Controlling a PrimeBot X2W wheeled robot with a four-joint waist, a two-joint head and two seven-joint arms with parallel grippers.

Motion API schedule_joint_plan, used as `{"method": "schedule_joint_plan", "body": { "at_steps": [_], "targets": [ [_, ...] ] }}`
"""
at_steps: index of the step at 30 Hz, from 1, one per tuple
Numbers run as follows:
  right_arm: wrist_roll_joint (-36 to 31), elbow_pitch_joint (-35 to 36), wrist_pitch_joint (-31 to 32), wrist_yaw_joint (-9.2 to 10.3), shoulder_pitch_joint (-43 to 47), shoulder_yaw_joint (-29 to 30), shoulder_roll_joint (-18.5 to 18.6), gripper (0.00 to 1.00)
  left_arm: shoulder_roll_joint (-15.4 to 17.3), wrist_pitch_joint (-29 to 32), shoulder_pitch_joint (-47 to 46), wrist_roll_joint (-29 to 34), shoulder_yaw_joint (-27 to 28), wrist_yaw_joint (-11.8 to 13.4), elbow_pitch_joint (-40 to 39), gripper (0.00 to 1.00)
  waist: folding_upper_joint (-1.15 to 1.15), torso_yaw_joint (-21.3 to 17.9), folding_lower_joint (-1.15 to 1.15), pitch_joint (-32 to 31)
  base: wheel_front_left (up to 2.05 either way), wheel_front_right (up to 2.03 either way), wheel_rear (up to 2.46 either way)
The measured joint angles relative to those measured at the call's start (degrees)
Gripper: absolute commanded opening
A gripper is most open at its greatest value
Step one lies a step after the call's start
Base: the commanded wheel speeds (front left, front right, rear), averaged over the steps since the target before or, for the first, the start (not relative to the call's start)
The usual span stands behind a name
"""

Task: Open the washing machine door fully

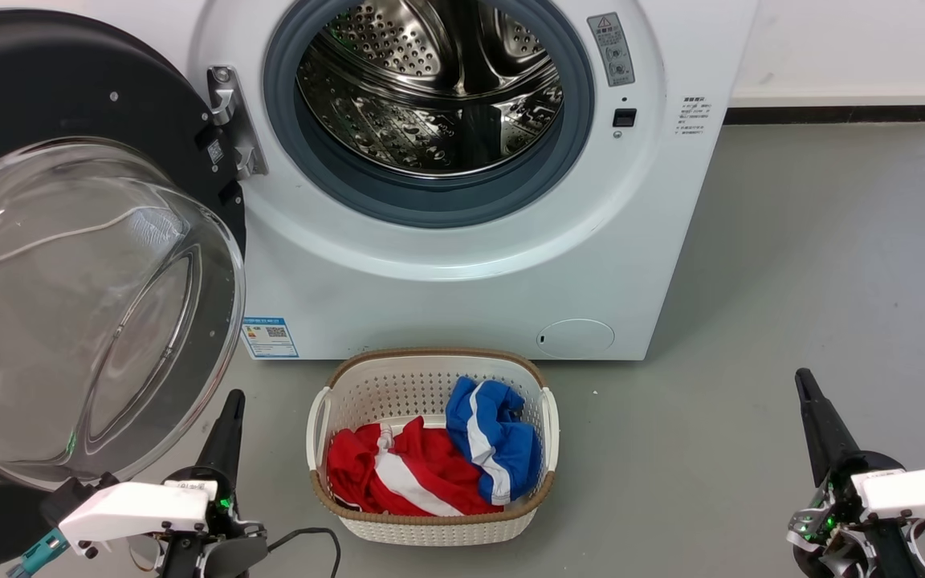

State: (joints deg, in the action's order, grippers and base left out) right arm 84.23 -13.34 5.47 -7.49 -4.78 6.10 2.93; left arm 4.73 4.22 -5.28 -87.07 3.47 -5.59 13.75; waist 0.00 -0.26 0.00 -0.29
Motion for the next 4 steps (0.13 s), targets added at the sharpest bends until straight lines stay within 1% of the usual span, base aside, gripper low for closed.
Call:
{"method": "schedule_joint_plan", "body": {
  "at_steps": [4],
  "targets": [
    [1.83,-0.13,0.21,0.00,-0.14,0.09,-0.01,0.00,-0.31,0.47,-0.04,-1.16,0.57,-0.48,0.09,0.00,0.00,0.05,0.00,0.10,0.00,0.00,0.00]
  ]
}}
